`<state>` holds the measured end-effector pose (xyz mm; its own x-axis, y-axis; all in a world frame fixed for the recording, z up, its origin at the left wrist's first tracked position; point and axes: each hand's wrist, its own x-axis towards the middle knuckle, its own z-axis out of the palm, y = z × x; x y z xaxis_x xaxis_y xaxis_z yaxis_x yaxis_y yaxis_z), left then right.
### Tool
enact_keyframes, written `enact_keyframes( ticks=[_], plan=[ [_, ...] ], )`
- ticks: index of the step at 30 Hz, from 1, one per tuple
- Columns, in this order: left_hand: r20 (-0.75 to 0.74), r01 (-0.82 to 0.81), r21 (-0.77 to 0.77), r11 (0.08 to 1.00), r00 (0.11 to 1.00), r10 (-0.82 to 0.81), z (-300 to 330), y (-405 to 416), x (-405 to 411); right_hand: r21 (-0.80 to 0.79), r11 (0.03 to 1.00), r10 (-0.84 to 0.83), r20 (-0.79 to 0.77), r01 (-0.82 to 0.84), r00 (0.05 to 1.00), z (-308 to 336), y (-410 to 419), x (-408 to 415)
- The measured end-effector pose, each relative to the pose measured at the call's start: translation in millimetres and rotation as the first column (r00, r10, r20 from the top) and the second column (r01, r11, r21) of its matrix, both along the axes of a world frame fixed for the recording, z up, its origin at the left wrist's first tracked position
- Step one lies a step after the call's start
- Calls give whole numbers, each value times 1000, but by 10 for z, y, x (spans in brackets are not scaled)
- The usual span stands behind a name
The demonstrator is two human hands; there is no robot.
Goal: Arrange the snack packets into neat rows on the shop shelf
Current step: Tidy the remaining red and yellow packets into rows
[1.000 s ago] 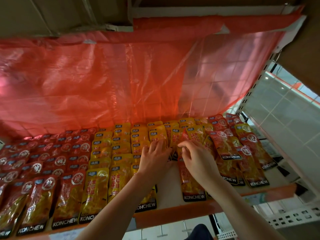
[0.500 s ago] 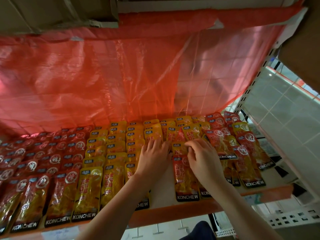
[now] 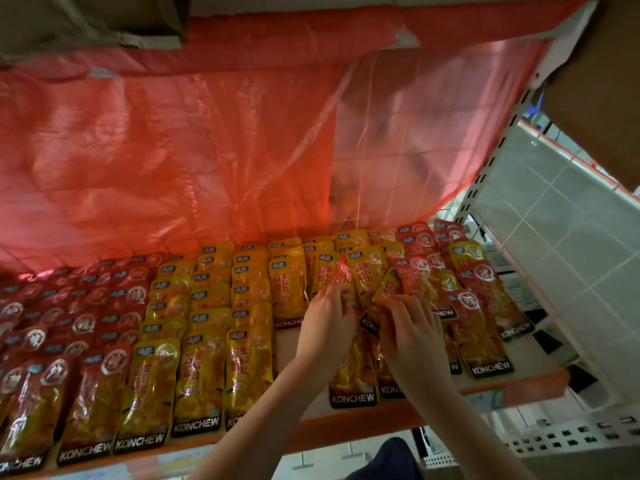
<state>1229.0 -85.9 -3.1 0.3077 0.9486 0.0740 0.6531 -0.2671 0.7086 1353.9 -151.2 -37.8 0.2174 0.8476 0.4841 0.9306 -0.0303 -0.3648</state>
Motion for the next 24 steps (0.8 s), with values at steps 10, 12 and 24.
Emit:
enact_keyframes(
  ticks=[10,12,24],
  plan=[
    [83,-96,-86,992,991,103,29,38,151,-10,1000,-1,51,2,999,5,42,-24],
    [118,-135,-107,985,982,148,46,53,195,-14,1000,5,41,-5,999,7,42,-22],
    [171,-69,-252,965,979,114,88,244,281,-26,999,41,-41,-42,998,15,37,-5]
  ],
)
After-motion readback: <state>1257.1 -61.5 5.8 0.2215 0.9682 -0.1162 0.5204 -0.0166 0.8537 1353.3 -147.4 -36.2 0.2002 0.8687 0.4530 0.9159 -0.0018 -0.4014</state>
